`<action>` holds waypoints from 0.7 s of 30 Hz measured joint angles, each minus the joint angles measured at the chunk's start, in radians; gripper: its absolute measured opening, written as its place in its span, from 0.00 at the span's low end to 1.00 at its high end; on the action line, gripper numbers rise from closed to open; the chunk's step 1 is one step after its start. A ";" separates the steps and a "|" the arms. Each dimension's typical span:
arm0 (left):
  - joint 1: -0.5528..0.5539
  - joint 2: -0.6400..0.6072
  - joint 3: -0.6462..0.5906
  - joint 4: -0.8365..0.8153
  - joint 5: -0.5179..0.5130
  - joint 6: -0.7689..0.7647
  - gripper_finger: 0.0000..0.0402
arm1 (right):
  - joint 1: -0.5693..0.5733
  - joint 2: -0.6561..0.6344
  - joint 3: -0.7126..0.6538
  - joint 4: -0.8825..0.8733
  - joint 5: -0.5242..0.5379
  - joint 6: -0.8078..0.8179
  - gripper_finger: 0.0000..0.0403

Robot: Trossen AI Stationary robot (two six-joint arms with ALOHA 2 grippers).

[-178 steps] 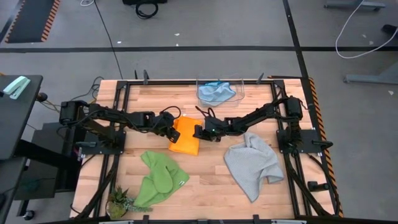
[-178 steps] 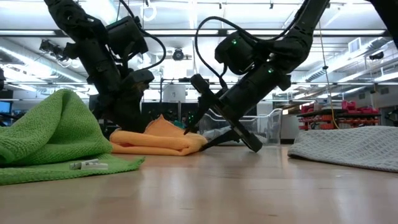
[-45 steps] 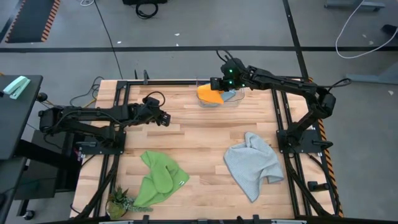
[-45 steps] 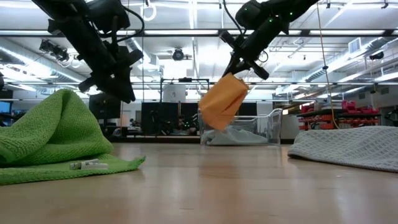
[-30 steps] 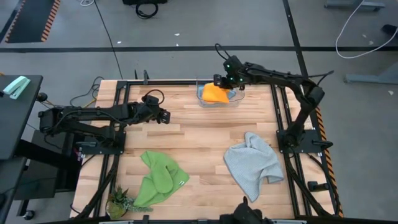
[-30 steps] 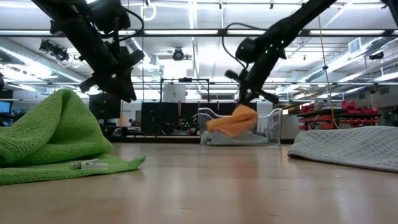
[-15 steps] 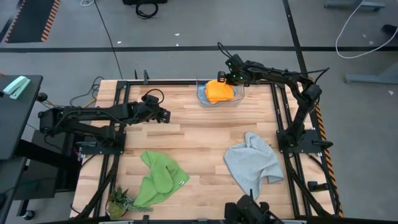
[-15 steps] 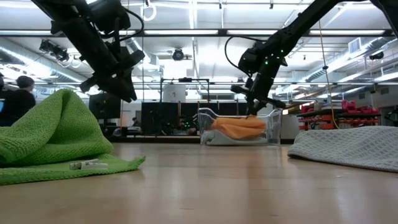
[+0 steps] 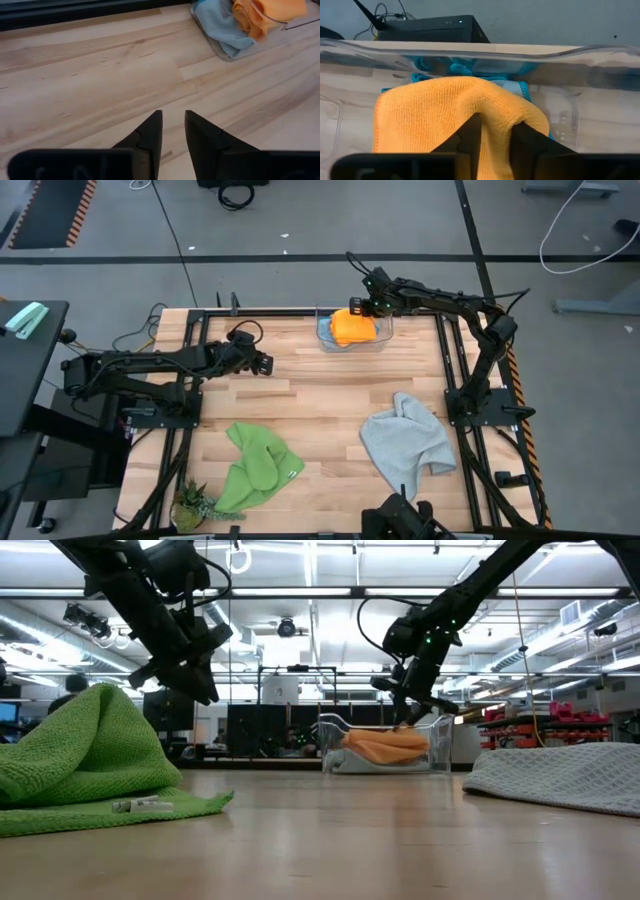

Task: Fold microfiber towels
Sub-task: Put the orange microfiber cloth into the transparent bin

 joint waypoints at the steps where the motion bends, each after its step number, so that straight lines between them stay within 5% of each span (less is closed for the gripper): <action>1: 0.000 0.000 0.000 0.000 0.000 0.000 0.22 | 0.000 0.000 0.000 0.000 0.000 -0.006 0.24; 11: 0.000 0.000 0.000 -0.012 0.000 0.002 0.20 | -0.001 -0.074 -0.001 -0.002 0.097 -0.111 0.38; 21: 0.000 0.000 0.000 -0.012 0.000 0.003 0.23 | -0.026 -0.184 0.000 -0.100 0.120 -0.120 0.38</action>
